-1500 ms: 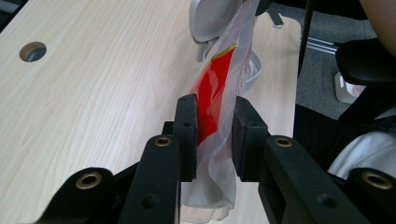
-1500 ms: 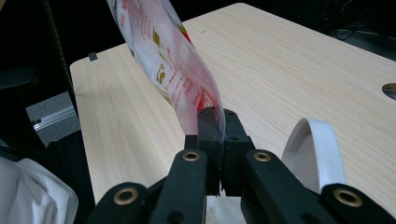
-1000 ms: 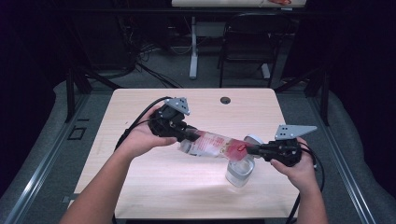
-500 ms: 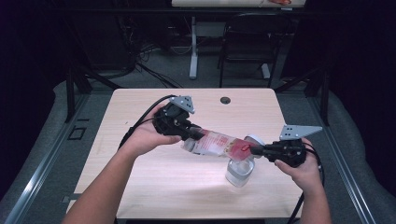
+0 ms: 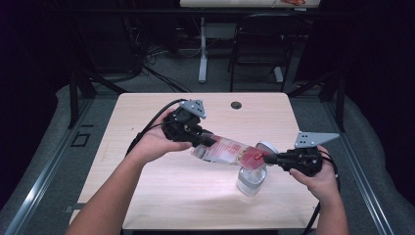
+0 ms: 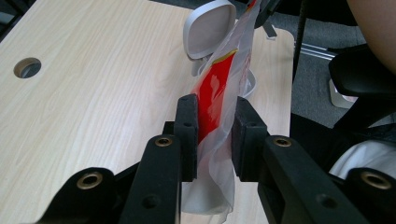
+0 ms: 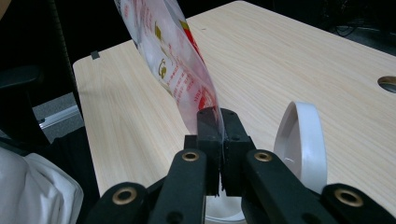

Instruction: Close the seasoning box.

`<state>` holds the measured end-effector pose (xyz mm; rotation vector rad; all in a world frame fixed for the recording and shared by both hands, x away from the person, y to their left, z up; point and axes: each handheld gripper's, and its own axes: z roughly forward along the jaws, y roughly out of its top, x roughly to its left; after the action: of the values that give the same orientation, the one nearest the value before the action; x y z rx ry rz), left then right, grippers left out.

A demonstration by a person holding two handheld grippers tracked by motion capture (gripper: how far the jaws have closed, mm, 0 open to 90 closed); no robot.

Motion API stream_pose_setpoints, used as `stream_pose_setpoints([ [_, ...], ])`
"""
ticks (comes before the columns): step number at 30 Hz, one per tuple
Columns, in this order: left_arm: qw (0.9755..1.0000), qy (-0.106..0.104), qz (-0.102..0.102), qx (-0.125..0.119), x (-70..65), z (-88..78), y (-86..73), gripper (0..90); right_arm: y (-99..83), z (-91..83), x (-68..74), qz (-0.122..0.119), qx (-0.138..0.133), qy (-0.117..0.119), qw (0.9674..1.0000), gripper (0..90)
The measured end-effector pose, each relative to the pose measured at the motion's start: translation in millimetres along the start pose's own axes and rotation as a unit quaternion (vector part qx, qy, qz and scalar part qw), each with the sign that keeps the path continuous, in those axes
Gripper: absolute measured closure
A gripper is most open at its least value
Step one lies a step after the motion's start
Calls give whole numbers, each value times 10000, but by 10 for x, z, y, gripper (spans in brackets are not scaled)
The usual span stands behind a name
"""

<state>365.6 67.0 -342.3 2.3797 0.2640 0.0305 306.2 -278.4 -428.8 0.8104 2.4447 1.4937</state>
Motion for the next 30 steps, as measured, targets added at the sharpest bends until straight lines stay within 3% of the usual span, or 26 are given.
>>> stream_pose_setpoints([
  [30,10000,-3,2,-9,3,8,32,748,-13,8,-17,10,5,-72,10000,888],
])
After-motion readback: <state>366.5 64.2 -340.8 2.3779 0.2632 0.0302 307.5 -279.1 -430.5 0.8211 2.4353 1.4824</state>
